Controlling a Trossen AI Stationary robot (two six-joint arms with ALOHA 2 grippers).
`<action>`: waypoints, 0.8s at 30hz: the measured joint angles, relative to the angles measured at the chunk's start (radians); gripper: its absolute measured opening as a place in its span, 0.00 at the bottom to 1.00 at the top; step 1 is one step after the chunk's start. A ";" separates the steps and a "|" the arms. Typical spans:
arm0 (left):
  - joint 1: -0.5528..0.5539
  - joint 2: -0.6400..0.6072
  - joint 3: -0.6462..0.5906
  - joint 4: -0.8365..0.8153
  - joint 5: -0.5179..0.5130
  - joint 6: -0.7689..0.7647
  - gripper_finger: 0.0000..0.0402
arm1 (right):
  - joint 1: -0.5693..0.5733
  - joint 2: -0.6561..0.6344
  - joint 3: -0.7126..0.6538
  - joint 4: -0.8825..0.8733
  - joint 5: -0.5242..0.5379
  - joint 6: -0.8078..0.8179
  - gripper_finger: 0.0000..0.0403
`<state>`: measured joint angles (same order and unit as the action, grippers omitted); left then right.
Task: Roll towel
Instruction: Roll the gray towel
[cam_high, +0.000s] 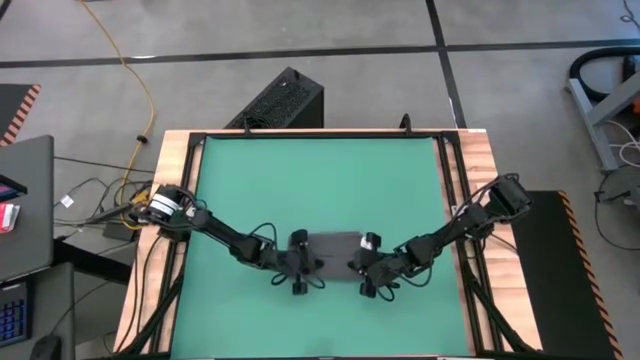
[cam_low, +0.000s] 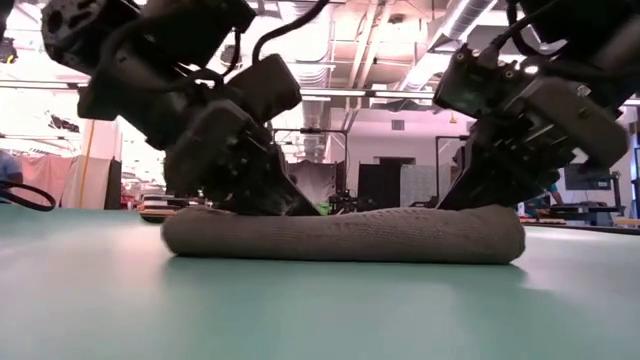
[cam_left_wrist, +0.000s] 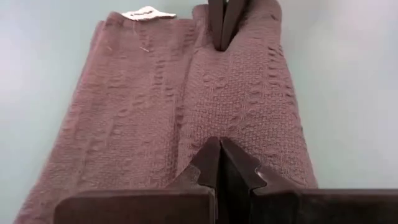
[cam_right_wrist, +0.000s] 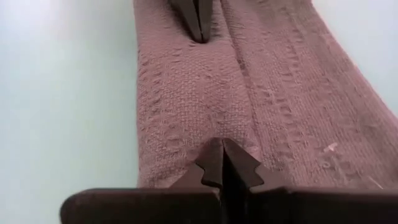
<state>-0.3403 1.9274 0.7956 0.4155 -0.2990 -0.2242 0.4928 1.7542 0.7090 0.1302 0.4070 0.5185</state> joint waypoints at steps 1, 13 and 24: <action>-0.010 0.000 0.000 -0.003 0.004 -0.018 0.00 | 0.006 0.000 0.000 0.003 -0.005 0.012 0.05; -0.127 0.003 -0.002 -0.028 -0.070 -0.127 0.00 | 0.095 0.053 0.001 0.176 0.041 0.064 0.05; -0.130 0.003 -0.006 -0.042 -0.071 -0.131 0.00 | 0.152 -0.202 -0.002 0.154 0.047 -0.339 0.12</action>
<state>-0.4706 1.9305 0.7898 0.3733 -0.3698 -0.3550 0.6448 1.5526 0.7067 0.2839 0.4541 0.1796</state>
